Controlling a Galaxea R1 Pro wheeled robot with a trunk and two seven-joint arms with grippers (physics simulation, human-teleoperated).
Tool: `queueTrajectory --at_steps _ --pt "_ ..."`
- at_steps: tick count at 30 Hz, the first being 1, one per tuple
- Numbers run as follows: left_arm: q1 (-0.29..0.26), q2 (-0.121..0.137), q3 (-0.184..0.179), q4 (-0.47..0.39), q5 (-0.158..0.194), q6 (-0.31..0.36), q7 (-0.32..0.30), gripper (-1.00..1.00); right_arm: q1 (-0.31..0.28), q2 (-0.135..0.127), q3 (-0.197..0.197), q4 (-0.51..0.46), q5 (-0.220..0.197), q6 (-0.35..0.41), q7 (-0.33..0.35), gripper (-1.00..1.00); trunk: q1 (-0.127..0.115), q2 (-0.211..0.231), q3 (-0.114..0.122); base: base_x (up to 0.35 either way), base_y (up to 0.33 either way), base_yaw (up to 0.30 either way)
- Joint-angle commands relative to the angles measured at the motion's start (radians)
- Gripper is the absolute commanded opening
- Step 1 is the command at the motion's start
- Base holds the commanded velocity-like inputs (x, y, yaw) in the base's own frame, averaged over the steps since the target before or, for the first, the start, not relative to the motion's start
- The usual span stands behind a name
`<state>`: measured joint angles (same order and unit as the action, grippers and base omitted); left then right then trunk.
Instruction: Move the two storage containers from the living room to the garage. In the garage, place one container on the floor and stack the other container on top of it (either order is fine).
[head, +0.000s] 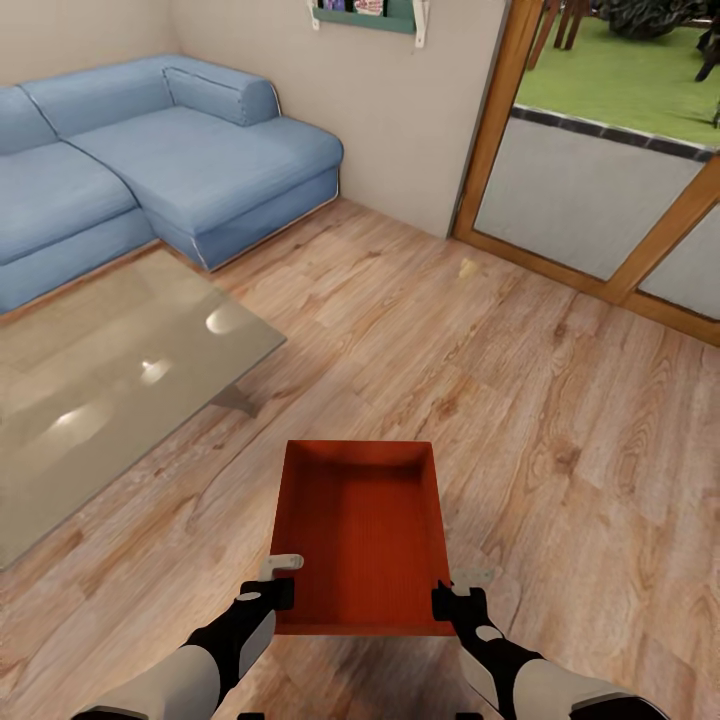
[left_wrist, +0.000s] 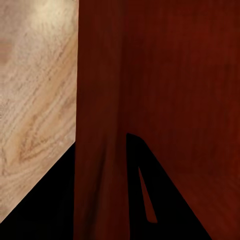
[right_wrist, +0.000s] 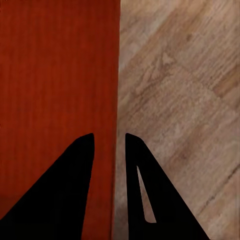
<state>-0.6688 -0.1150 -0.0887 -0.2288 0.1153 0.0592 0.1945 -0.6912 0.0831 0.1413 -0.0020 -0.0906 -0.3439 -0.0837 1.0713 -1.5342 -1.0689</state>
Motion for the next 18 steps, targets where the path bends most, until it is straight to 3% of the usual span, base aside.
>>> queueTrajectory --at_steps 1,18 --pt "0.0 0.002 -0.002 -0.003 -0.003 0.007 0.014 -1.0 -0.001 0.0 -0.012 0.002 -0.028 -0.006 -0.008 -1.0 -0.004 0.007 0.003 0.0 0.0 0.0" --pt "0.0 0.002 -0.002 -0.004 -0.003 0.007 0.014 -1.0 -0.001 0.011 -0.014 0.002 -0.028 -0.004 -0.008 -1.0 -0.069 0.126 0.056 0.0 0.0 0.0"
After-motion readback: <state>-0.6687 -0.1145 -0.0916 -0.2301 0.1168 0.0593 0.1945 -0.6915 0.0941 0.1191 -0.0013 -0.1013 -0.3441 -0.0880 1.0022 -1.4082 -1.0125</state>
